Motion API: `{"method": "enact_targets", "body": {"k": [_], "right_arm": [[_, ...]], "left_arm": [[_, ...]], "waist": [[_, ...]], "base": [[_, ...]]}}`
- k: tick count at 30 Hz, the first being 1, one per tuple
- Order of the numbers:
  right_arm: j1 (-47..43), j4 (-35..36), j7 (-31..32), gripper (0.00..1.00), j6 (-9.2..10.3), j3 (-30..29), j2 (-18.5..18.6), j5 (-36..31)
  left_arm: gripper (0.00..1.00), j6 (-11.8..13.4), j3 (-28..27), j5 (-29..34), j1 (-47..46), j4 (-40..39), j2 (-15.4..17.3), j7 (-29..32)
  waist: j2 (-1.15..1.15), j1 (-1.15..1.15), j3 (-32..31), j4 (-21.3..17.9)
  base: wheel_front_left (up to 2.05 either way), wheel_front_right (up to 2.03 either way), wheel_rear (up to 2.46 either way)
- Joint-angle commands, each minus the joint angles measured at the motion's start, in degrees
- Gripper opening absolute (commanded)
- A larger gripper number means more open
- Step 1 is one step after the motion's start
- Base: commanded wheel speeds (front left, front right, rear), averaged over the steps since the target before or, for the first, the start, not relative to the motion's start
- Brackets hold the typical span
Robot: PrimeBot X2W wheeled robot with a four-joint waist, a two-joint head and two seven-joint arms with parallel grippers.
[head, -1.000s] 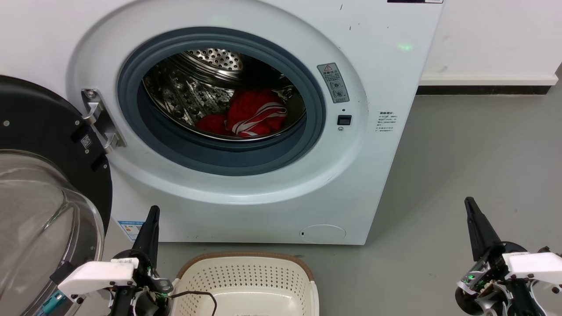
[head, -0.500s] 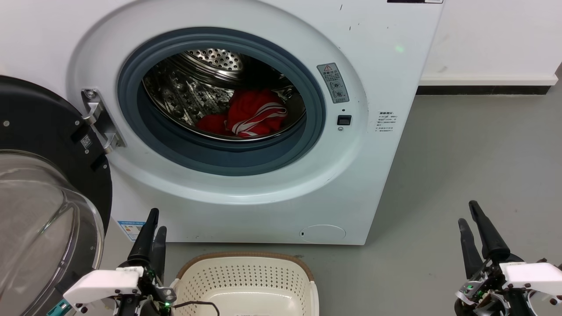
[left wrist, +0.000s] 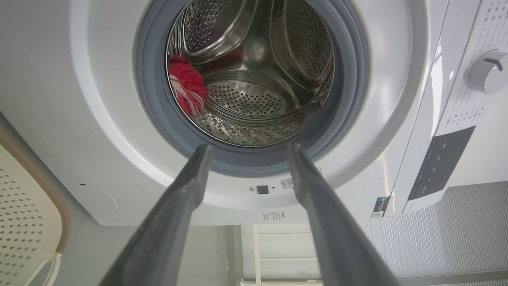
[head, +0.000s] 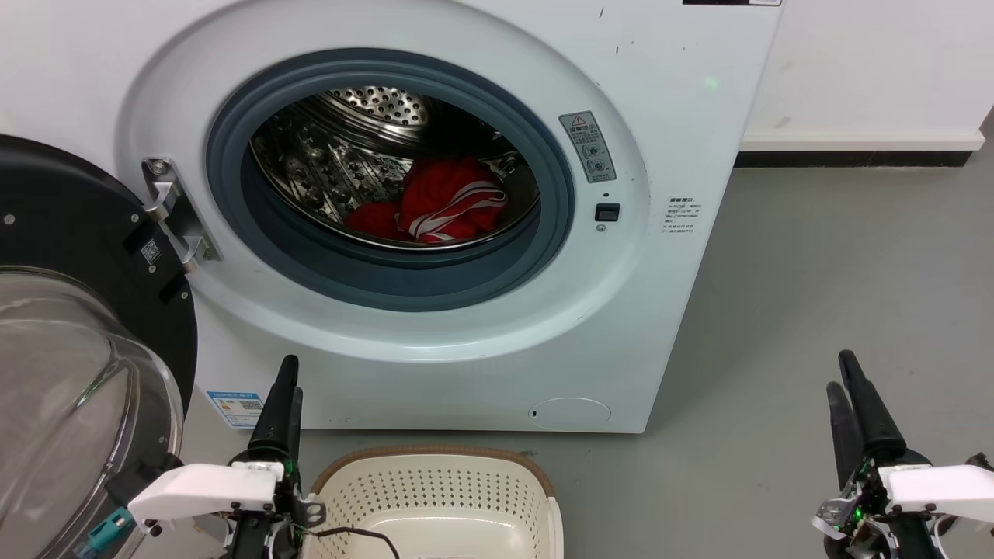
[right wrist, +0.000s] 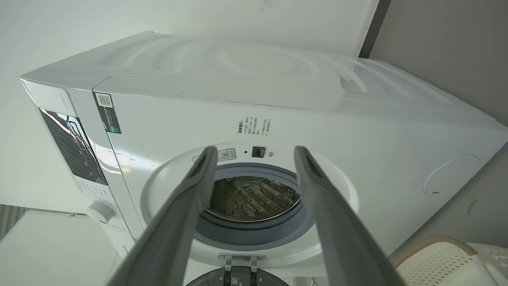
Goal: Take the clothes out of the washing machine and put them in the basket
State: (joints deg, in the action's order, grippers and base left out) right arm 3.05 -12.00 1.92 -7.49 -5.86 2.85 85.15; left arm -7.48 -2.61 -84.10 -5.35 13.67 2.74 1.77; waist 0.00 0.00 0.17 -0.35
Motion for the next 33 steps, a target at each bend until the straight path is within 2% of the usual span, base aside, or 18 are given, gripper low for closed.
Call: {"method": "enact_targets", "body": {"k": [1,22,33], "right_arm": [[0.5,1.6,-0.6,1.0,0.0,0.0,0.1,-1.7],[-1.8,7.5,-5.3,1.0,0.0,0.3,0.1,-29.5],[-2.6,9.3,-7.4,1.0,0.0,0.8,0.1,-41.7]], "left_arm": [[1.0,0.0,0.3,1.7,-2.1,-1.4,0.1,-0.5],[1.0,1.0,3.4,25.0,-3.2,-4.3,0.2,-5.2],[1.0,1.9,5.7,34.4,-4.0,-4.0,0.2,-7.3]], "waist": [[0.0,0.0,0.0,0.0],[0.0,0.0,-0.2,-0.3],[0.0,0.0,-0.2,-0.4]], "base": [[0.0,0.0,0.0],[0.0,0.0,0.0],[0.0,0.0,0.0]]}}
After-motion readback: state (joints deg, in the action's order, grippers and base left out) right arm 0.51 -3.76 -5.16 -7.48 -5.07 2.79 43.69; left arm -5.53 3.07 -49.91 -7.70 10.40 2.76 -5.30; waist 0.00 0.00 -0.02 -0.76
